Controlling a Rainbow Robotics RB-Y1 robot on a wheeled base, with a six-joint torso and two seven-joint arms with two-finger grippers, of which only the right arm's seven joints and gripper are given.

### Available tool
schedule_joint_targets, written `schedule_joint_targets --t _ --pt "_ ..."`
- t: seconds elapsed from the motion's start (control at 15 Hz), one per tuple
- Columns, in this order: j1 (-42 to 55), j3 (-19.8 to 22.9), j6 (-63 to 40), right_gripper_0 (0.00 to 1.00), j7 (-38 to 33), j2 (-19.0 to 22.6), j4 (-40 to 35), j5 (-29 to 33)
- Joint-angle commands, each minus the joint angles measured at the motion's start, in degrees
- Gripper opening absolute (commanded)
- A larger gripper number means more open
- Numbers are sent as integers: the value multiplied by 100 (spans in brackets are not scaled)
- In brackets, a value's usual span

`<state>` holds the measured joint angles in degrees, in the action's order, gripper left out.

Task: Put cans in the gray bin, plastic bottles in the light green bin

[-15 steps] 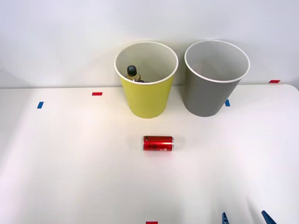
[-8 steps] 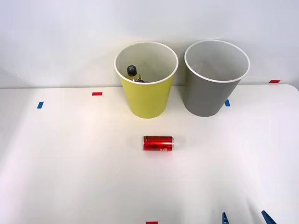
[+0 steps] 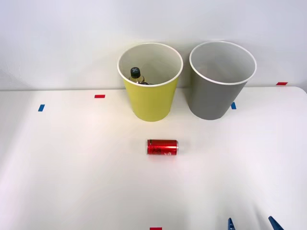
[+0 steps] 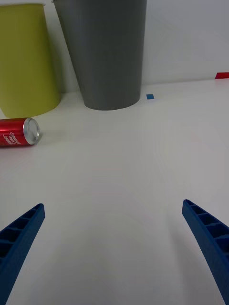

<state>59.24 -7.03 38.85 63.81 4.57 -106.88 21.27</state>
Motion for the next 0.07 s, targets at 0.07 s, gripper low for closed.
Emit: schedule_joint_targets --t 0.07 --pt "0 0 0 100 0 0 0 0"
